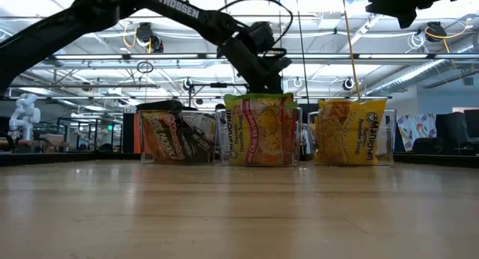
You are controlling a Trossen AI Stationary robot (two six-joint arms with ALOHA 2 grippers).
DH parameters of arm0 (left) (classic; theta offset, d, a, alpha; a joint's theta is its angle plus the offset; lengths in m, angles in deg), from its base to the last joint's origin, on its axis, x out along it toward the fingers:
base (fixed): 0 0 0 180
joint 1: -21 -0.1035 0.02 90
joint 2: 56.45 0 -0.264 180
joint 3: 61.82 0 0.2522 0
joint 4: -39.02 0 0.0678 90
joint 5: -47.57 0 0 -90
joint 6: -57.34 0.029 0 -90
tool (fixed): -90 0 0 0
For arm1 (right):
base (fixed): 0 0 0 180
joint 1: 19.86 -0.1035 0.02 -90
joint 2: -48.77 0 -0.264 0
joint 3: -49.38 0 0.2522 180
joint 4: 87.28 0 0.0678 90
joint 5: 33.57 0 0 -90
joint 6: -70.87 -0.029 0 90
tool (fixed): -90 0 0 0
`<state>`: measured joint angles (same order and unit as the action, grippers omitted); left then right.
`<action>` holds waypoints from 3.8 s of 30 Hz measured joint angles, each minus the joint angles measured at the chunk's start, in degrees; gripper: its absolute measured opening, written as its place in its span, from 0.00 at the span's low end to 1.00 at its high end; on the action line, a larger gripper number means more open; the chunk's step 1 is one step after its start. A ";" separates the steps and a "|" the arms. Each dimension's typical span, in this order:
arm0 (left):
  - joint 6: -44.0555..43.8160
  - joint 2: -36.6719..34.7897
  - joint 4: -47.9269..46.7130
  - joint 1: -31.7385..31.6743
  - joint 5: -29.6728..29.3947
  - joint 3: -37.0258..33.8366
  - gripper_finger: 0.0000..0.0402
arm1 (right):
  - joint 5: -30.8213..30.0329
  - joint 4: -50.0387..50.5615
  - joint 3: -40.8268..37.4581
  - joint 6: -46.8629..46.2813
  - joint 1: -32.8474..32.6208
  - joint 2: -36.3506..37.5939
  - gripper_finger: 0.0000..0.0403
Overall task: Sort Maruchan noodles
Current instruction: Adjust the green noodle pack in the middle transparent bin
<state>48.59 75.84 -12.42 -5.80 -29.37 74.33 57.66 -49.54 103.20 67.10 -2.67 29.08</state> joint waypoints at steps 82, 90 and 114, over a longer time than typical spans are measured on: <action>-12.57 0.53 0.36 0.33 9.96 -0.02 0.10 | -1.40 -2.94 0.00 -0.07 0.05 0.02 0.33; -0.23 -2.93 -24.62 -1.08 -8.24 0.04 0.10 | -1.49 -2.94 0.00 0.32 0.09 0.02 0.33; 7.94 1.01 -21.59 -3.54 -4.45 -0.04 0.21 | -2.97 -3.18 0.00 -0.07 0.09 0.02 0.33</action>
<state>56.53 76.85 -34.01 -9.34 -33.82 74.29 54.69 -52.72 103.20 67.04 -2.58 29.10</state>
